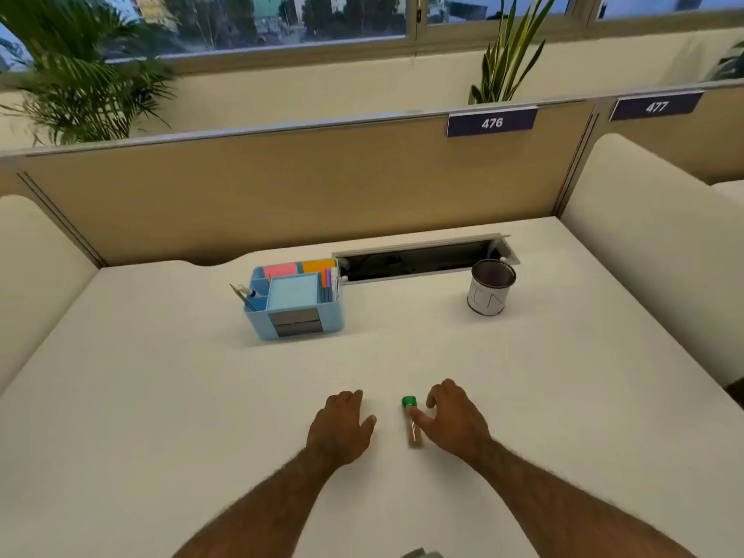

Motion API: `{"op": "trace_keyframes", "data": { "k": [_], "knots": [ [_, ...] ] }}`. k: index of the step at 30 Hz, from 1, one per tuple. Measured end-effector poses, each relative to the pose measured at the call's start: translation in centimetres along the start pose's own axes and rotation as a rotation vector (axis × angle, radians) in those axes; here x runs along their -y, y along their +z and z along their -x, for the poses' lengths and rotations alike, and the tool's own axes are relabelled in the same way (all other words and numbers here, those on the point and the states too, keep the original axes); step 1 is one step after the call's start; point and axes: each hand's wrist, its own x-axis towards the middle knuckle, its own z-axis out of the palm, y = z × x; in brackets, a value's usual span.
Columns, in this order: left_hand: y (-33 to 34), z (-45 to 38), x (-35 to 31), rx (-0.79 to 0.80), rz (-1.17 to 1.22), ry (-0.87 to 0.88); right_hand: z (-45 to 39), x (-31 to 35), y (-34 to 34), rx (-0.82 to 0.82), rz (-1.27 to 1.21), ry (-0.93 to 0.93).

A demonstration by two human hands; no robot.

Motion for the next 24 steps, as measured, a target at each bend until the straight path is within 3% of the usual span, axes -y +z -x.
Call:
{"op": "trace_keyframes", "data": {
  "k": [8, 16, 24],
  "knots": [
    [2.0, 1.6, -0.7, 0.042, 0.295, -0.02, 1.4, 0.3, 1.7, 0.076, 0.018, 0.122],
    [2.0, 1.2, -2.6, 0.031, 0.642, -0.182, 0.8, 1.1, 2.5, 0.049, -0.016, 0.156],
    [0.1, -0.2, -2.4, 0.091, 1.12, -0.23, -0.1, 1.5, 3.2, 0.149, -0.387, 0.024]
  ]
}}
